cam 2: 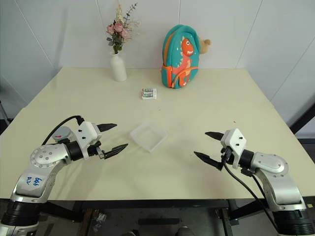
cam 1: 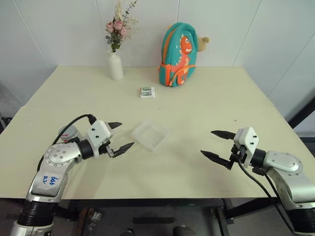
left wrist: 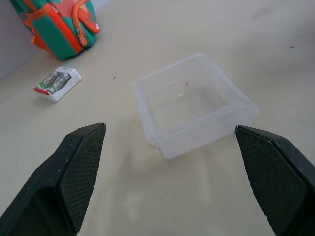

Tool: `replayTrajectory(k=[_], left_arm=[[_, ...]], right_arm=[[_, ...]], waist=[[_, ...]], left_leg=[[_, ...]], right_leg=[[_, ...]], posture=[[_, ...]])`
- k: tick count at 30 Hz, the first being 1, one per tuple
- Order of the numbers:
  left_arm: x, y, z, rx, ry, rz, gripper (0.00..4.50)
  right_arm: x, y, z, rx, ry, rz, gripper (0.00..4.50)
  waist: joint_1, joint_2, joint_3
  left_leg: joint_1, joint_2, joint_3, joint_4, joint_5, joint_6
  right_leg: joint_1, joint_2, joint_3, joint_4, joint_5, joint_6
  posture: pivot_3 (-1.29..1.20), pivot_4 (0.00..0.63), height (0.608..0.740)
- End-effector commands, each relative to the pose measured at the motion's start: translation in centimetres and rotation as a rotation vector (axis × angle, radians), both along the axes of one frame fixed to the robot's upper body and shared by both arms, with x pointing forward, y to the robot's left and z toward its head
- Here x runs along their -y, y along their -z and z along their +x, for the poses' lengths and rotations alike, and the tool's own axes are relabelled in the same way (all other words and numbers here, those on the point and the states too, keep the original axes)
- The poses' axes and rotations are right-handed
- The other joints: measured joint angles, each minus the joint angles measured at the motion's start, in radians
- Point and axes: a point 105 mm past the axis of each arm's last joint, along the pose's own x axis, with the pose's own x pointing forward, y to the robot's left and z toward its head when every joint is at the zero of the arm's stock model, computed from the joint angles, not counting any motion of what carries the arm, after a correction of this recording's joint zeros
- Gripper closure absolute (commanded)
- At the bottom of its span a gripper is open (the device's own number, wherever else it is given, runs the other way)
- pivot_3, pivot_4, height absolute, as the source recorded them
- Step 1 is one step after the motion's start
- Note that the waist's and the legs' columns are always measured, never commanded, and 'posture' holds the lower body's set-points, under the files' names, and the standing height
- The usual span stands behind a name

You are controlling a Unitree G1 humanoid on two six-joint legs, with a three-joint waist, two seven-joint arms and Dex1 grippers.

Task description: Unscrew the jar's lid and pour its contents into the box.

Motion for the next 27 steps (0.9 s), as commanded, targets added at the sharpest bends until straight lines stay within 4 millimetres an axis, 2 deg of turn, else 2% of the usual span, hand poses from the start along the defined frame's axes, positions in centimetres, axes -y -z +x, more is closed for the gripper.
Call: replayTrajectory(k=[1, 6, 9, 17, 20, 24, 25, 27], left_arm=[[0.3, -1.3, -0.6, 0.055, 0.009, -0.004, 0.03], [-0.5, -1.0, -1.2, 0.03, -0.031, -0.028, 0.03], [-1.9, -0.6, -2.2, 0.012, -0.103, -0.072, 0.03], [-5.5, 2.3, -8.0, -0.054, -0.367, -0.217, 0.03], [-6.8, 3.8, -9.6, -0.08, -0.543, -0.285, 0.03], [-9.6, 5.4, -9.6, -0.056, -0.814, -0.366, 0.03], [-10.3, 5.6, -9.5, -0.044, -0.875, -0.361, 0.03], [-11.1, 6.0, -9.0, -0.027, -0.926, -0.315, 0.03]], right_arm=[[-0.6, -1.3, -0.3, 0.059, -0.032, 0.029, 0.0], [-1.3, -1.2, -0.1, 0.038, -0.085, 0.051, 0.0], [-2.2, -1.6, 0.2, 0.046, -0.118, 0.068, 0.0], [-6.4, -3.8, 1.3, 0.098, -0.287, 0.152, 0.0], [-8.2, -5.5, 1.4, 0.133, -0.38, 0.181, 0.0], [-10.2, -7.4, 0.1, 0.174, -0.517, 0.206, 0.0], [-10.6, -7.7, -0.5, 0.178, -0.555, 0.209, 0.0], [-11.2, -7.8, -1.2, 0.169, -0.596, 0.196, 0.0]], waist=[[0.0, 0.0, 0.0], [-0.005, 0.0, 0.0], [-0.006, 0.0, 0.0], [-0.003, 0.0, 0.0], [-0.003, 0.0, 0.0], [0.003, -0.001, 0.0], [0.003, -0.001, 0.0], [0.0, -0.002, -0.001]], left_leg=[[0.0, 0.0, 0.0, 0.0, 0.0, 0.0], [0.001, 0.0, 0.0, 0.0, 0.0, 0.0], [0.001, 0.001, 0.001, 0.0, 0.0, 0.0], [0.001, 0.002, 0.002, 0.001, -0.001, -0.001], [0.001, 0.002, 0.002, 0.001, -0.001, -0.001], [0.001, 0.002, 0.003, 0.004, -0.001, -0.001], [0.001, 0.002, 0.003, 0.005, -0.001, -0.001], [0.001, 0.002, 0.003, 0.006, -0.001, -0.001]], right_leg=[[0.0, 0.0, 0.0, 0.0, 0.0, 0.0], [0.0, 0.0, 0.001, 0.0, 0.0, 0.0], [0.0, 0.001, 0.001, 0.0, 0.0, 0.0], [0.0, 0.001, 0.002, 0.0, 0.0, -0.001], [0.0, 0.001, 0.002, -0.001, -0.001, -0.006], [0.001, 0.002, 0.003, -0.001, -0.004, -0.012], [0.001, 0.001, 0.003, -0.001, -0.006, -0.016], [0.001, 0.002, 0.003, -0.001, -0.006, -0.016]], posture=[[0.0, 0.15, 0.74], [0.0, 0.15, 0.74], [0.0, 0.15, 0.74], [0.0, 0.15, 0.74], [0.0, 0.15, 0.74], [0.0, 0.15, 0.74], [0.0, 0.15, 0.74], [0.0, 0.15, 0.74]])
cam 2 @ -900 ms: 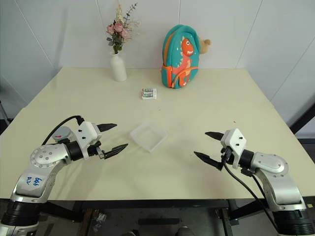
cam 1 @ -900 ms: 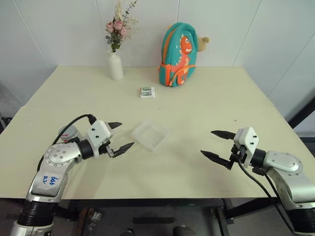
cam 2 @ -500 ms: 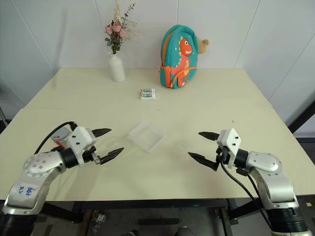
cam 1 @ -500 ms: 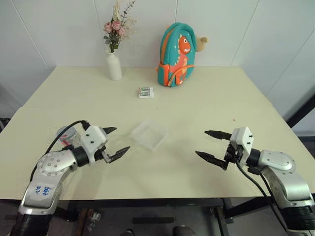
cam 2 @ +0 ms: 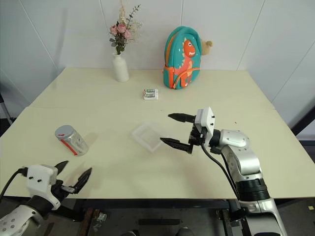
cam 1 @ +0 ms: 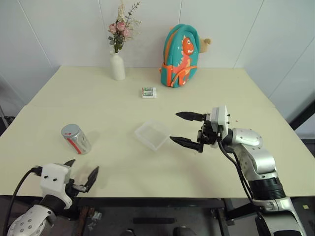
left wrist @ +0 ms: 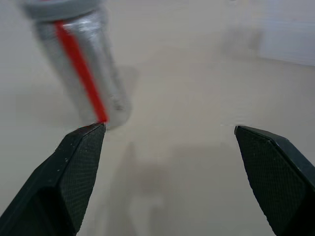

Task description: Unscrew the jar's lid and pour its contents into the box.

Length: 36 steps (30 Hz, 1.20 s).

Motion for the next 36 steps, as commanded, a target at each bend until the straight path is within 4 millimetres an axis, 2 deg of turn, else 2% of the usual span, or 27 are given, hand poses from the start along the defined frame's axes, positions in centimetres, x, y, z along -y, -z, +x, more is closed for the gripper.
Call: replayTrajectory(k=[1, 4, 11, 15, 27, 32, 35, 36], left_arm=[[-2.0, 0.0, 0.4, 0.008, -0.123, 0.069, 0.03], [-2.3, -0.2, 1.3, 0.039, -0.146, 0.012, 0.03], [-2.8, -1.4, 4.4, 0.105, -0.103, 0.014, 0.03], [-3.3, -2.4, 5.9, 0.152, -0.081, 0.029, 0.03], [-3.8, -3.7, 8.8, 0.223, -0.036, 0.085, 0.03], [-4.8, -4.6, 9.7, 0.265, -0.06, 0.094, 0.03], [-4.0, -4.2, 10.3, 0.246, -0.015, 0.066, 0.6], [-3.8, -4.0, 10.4, 0.239, -0.006, 0.065, 1.0]], right_arm=[[-0.9, -1.3, -1.7, 0.04, -0.086, -0.004, 0.0], [-1.1, -1.6, -1.9, 0.045, -0.085, -0.008, 0.0], [-0.8, -1.9, -2.1, 0.048, -0.049, -0.004, 0.0], [-1.0, -1.8, -2.7, 0.044, -0.049, -0.005, 0.0], [-1.1, -1.6, -2.6, 0.034, -0.022, 0.017, 0.0], [-1.0, -1.6, -2.5, 0.037, 0.005, 0.031, 0.0], [-1.0, -1.5, -2.8, 0.037, 0.011, 0.033, 0.0], [-0.9, -1.5, -2.7, 0.037, 0.014, 0.033, 0.0]], waist=[[-0.002, 0.0, 0.0], [-0.003, 0.0, 0.0], [-0.004, 0.0, 0.0], [-0.003, 0.0, 0.0], [-0.001, 0.0, 0.0], [-0.003, 0.0, 0.0], [-0.001, 0.0, 0.0], [-0.002, 0.0, 0.0]], left_leg=[[0.0, 0.0, 0.0, 0.0, 0.0, 0.0], [0.0, 0.0, 0.0, 0.0, 0.0, 0.0], [0.0, 0.0, 0.0, -0.001, 0.0, 0.0], [0.0, 0.001, 0.001, -0.003, 0.0, -0.001], [0.0, 0.001, 0.001, -0.004, -0.001, -0.001], [0.0, 0.001, 0.001, -0.005, -0.001, -0.001], [0.0, 0.001, 0.001, -0.006, -0.001, -0.001], [0.0, 0.001, 0.001, -0.006, -0.001, -0.001]], right_leg=[[0.0, 0.0, 0.0, 0.0, 0.0, 0.0], [0.0, 0.0, 0.0, 0.0, 0.0, 0.0], [-0.001, 0.0, 0.0, 0.0, 0.001, 0.0], [-0.002, 0.001, 0.0, 0.0, 0.006, 0.01], [-0.003, 0.001, 0.0, 0.0, 0.008, 0.014], [-0.003, 0.001, 0.0, -0.001, 0.008, 0.014], [-0.003, 0.001, 0.0, 0.0, 0.008, 0.015], [-0.003, 0.001, 0.0, 0.0, 0.008, 0.015]], posture=[[0.0, 0.15, 0.74], [0.0, 0.15, 0.74], [0.0, 0.15, 0.74], [0.0, 0.15, 0.74], [0.0, 0.15, 0.74], [0.0, 0.15, 0.74], [0.0, 0.15, 0.74], [0.0, 0.15, 0.74]])
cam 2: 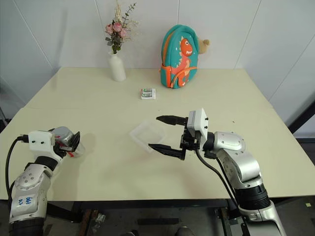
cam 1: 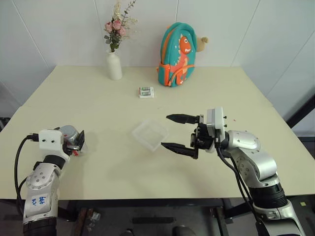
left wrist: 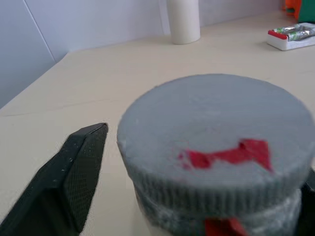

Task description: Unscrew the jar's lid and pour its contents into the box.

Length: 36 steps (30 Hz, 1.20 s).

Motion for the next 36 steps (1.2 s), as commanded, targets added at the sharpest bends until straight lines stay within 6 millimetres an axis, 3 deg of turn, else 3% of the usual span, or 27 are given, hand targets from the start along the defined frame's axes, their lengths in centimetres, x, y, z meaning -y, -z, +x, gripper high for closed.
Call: replayTrajectory(k=[1, 4, 9, 13, 14, 16, 19, 21, 25, 30, 36], left_arm=[[0.5, -0.6, 0.2, 0.015, 0.029, 0.021, 1.28], [1.1, -0.2, 0.5, 0.003, 0.043, 0.022, 2.18], [1.7, 0.3, 0.5, -0.008, 0.063, 0.009, 2.24], [2.0, -0.7, 0.4, 0.038, 0.076, -0.007, 2.24], [2.2, -1.7, 0.4, 0.059, 0.106, -0.012, 2.24], [3.5, -4.9, 0.2, 0.114, 0.235, -0.025, 2.24], [5.8, -7.6, -0.6, 0.127, 0.444, -0.018, 2.24], [9.0, -9.0, -2.1, 0.084, 0.721, 0.024, 2.24], [11.6, -8.6, -3.2, -0.037, 0.936, 0.092, 2.24], [15.8, -8.0, -2.7, -0.13, 1.129, 0.182, 2.24], [18.6, -8.1, -1.9, -0.122, 1.232, 0.204, 2.24]], right_arm=[[0.2, -1.1, -0.6, 0.062, 0.004, 0.024, 0.0], [0.3, -1.3, -0.4, 0.067, 0.014, 0.025, 0.0], [0.5, -1.2, -0.4, 0.071, 0.028, 0.025, 0.0], [0.5, -1.1, -0.2, 0.069, 0.039, 0.029, 0.0], [0.5, -1.2, -0.1, 0.067, 0.04, 0.031, 0.0], [0.6, -1.6, -0.1, 0.05, 0.044, 0.042, 0.0], [0.4, -2.6, 0.0, 0.025, 0.05, 0.07, 0.0], [-0.3, -4.0, -0.1, -0.024, 0.045, 0.082, 0.0], [-1.6, -5.1, -0.3, -0.074, 0.033, 0.069, 0.0], [-3.8, -6.9, 0.3, -0.153, 0.019, 0.076, 0.0], [-5.8, -6.3, 0.1, -0.221, 0.002, 0.027, 0.0]], waist=[[-0.001, 0.0, 0.0], [-0.001, 0.0, 0.0], [0.0, 0.0, 0.0], [0.001, 0.0, 0.0], [0.001, 0.0, 0.0], [0.0, -0.001, 0.0], [0.0, -0.001, 0.001], [-0.004, 0.0, 0.001], [-0.007, 0.001, 0.0], [-0.005, 0.0, 0.001], [-0.005, 0.001, 0.001]], left_leg=[[0.0, 0.0, 0.0, 0.0, 0.0, 0.0], [0.0, 0.0, 0.0, 0.0, 0.0, 0.0], [0.0, 0.0, 0.0, 0.0, 0.0, 0.0], [0.0, 0.0, 0.0, 0.0, 0.0, 0.0], [0.0, 0.0, 0.0, 0.0, 0.0, 0.0], [0.0, 0.0, 0.0, 0.0, 0.0, 0.0], [-0.001, 0.0, 0.0, 0.0, 0.0, 0.0], [-0.001, 0.0, 0.0, 0.0, 0.0, 0.0], [0.0, 0.001, 0.0, -0.002, -0.001, -0.001], [-0.002, 0.001, 0.0, -0.003, -0.001, -0.001], [-0.002, 0.001, 0.0, -0.004, -0.002, 0.0]], right_leg=[[0.0, 0.0, 0.0, 0.0, 0.0, 0.0], [0.0, 0.0, 0.0, 0.0, 0.0, 0.0], [0.0, 0.0, 0.0, 0.0, 0.0, 0.0], [0.0, 0.0, 0.0, 0.0, 0.0, 0.0], [0.0, 0.0, 0.0, 0.0, 0.0, 0.0], [0.0, 0.0, 0.0, 0.0, 0.0, 0.0], [-0.001, 0.0, -0.001, 0.0, 0.0, 0.0], [-0.001, 0.0, 0.0, 0.0, 0.0, 0.0], [-0.001, 0.0, 0.0, 0.0, -0.001, -0.002], [-0.003, 0.001, -0.001, 0.001, -0.002, -0.003], [-0.004, 0.001, -0.001, 0.001, -0.003, -0.002]], posture=[[0.0, 0.15, 0.74], [0.0, 0.15, 0.74], [0.0, 0.15, 0.74], [0.0, 0.15, 0.74], [0.0, 0.15, 0.74], [0.0, 0.15, 0.74], [0.0, 0.15, 0.74], [0.0, 0.15, 0.74], [0.0, 0.15, 0.74], [0.0, 0.15, 0.74], [0.0, 0.15, 0.74]])
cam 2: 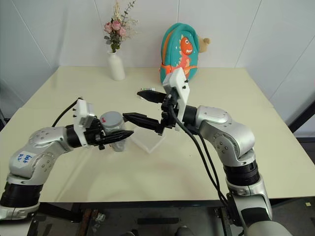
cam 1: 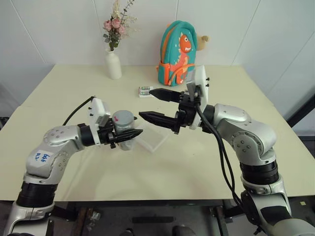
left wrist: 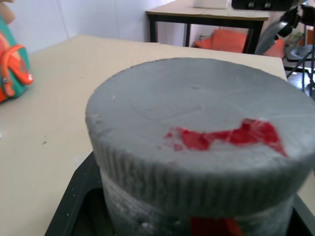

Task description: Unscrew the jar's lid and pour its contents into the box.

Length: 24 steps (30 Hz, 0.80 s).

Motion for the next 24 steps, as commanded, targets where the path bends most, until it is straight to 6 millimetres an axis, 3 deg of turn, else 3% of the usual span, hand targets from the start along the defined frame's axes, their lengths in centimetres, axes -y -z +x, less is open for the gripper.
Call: replayTrajectory(k=[1, 8, 24], left_arm=[[0.8, -0.5, 0.0, 0.034, 0.042, 0.02, 2.24], [1.5, -0.7, 0.3, 0.047, 0.053, 0.004, 2.24], [2.7, -1.3, 0.0, 0.044, 0.072, -0.053, 2.24]], right_arm=[[-0.8, -0.5, -0.7, 0.012, -0.029, 0.003, 0.0], [-1.6, 0.6, -1.0, -0.006, -0.037, -0.032, 0.0], [-1.8, 1.6, -0.1, -0.019, 0.0, -0.014, 0.0]], waist=[[-0.003, 0.0, 0.0], [-0.002, 0.0, 0.0], [-0.001, 0.0, 0.0]], left_leg=[[-0.001, 0.0, 0.0, 0.0, 0.0, 0.0], [-0.013, 0.0, 0.0, 0.004, 0.0, 0.0], [-0.013, 0.0, -0.001, 0.007, 0.001, 0.0]], right_leg=[[-0.002, 0.0, 0.0, 0.0, 0.0, 0.0], [-0.016, 0.0, 0.0, 0.008, -0.001, 0.001], [-0.016, 0.0, 0.0, 0.011, 0.0, 0.001]], posture=[[0.0, 0.15, 0.74], [0.0, 0.15, 0.74], [0.0, 0.15, 0.74]])
